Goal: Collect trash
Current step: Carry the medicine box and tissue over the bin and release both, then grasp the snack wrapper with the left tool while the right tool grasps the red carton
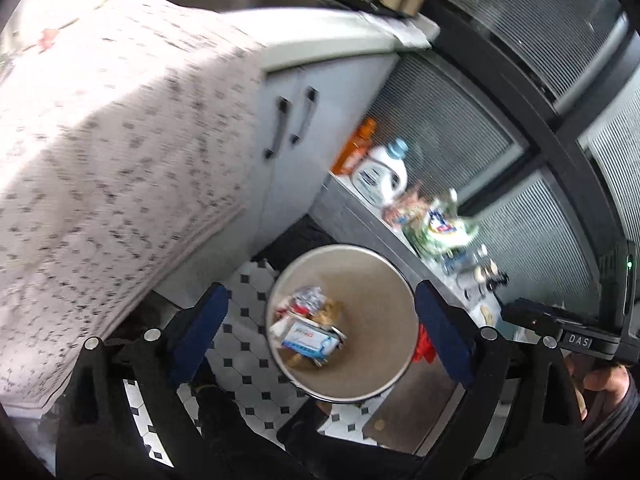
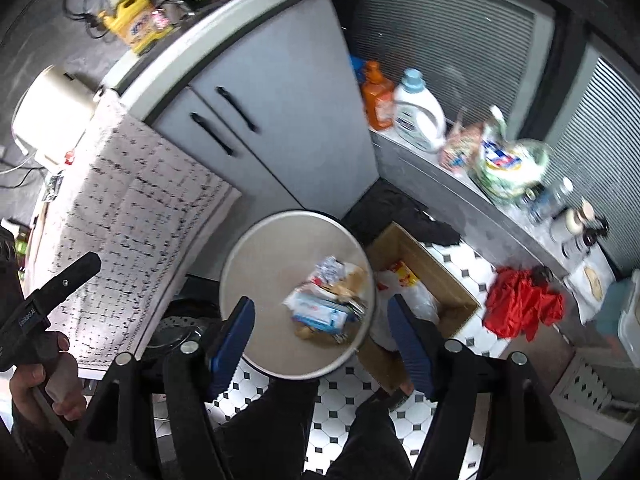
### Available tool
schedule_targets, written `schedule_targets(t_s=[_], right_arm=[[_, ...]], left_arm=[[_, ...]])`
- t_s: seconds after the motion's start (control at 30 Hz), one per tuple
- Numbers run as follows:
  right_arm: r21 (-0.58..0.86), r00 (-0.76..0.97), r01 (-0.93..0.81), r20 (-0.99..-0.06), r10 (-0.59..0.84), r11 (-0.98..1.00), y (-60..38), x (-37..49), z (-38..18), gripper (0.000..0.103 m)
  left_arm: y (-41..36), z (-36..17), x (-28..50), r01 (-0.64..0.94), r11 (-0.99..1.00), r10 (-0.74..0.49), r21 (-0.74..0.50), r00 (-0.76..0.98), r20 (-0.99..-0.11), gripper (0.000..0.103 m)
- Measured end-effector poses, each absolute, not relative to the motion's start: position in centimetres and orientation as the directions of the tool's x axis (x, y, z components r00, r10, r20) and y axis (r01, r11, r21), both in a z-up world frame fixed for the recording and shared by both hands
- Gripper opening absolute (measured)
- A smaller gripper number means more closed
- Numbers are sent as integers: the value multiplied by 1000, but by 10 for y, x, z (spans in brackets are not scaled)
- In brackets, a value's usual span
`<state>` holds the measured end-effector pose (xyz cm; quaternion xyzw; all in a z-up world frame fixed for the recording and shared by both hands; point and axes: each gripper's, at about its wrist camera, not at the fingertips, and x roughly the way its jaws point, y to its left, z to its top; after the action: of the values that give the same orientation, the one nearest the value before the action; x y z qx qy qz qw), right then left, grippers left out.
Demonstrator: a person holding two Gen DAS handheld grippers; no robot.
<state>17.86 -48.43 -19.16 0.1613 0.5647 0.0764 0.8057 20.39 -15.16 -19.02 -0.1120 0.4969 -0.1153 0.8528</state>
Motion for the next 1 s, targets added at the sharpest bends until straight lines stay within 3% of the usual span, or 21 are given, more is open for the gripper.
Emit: schedule_targets(t_s=[0.37, 1.0], right_arm=[[375, 427, -84, -823, 373, 923, -427, 215, -135, 94], [387, 482, -284, -733, 480, 877, -286, 289, -56, 95]], left_arm=[[-66, -140, 197, -81, 952, -187, -295, 611, -769, 97], [93, -89, 191, -281, 904, -16, -324, 733, -680, 97]])
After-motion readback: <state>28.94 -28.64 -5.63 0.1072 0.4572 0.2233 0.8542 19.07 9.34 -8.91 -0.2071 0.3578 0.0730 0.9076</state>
